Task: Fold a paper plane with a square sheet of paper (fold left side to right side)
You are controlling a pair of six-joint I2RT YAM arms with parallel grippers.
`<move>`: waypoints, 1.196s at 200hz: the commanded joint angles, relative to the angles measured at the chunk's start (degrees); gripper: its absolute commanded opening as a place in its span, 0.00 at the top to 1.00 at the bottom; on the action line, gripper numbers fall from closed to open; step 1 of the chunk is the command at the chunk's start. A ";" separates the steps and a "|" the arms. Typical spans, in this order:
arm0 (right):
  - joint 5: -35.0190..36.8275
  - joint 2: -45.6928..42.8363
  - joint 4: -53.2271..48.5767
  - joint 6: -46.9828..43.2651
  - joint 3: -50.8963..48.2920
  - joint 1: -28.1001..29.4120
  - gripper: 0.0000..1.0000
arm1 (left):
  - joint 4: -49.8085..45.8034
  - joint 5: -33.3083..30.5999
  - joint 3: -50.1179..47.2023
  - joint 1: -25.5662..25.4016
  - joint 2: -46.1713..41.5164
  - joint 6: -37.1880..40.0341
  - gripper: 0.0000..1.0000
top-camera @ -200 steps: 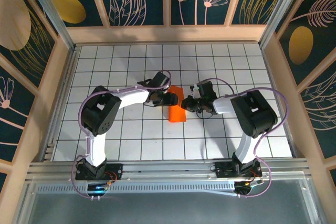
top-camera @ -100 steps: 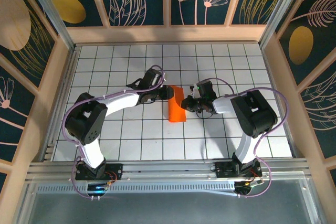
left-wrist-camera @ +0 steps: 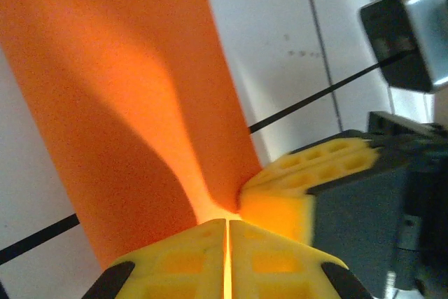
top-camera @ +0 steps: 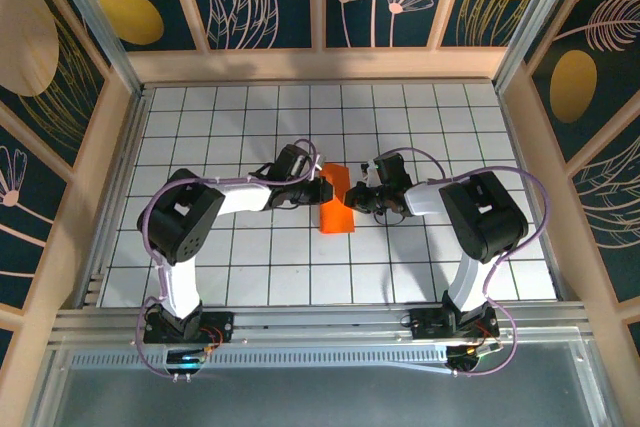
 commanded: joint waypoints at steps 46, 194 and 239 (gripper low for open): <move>9.38 4.81 -7.74 -2.87 -1.24 0.60 1.00 | 3.39 -2.52 -4.27 1.37 1.46 -2.65 0.92; 9.48 3.13 -7.85 -2.80 -1.92 0.67 1.00 | 1.28 -3.85 -9.42 5.24 -6.42 0.82 1.00; 9.56 2.80 -7.85 -2.70 -2.16 0.73 1.00 | 0.50 -2.29 -3.87 0.73 -2.68 1.28 1.00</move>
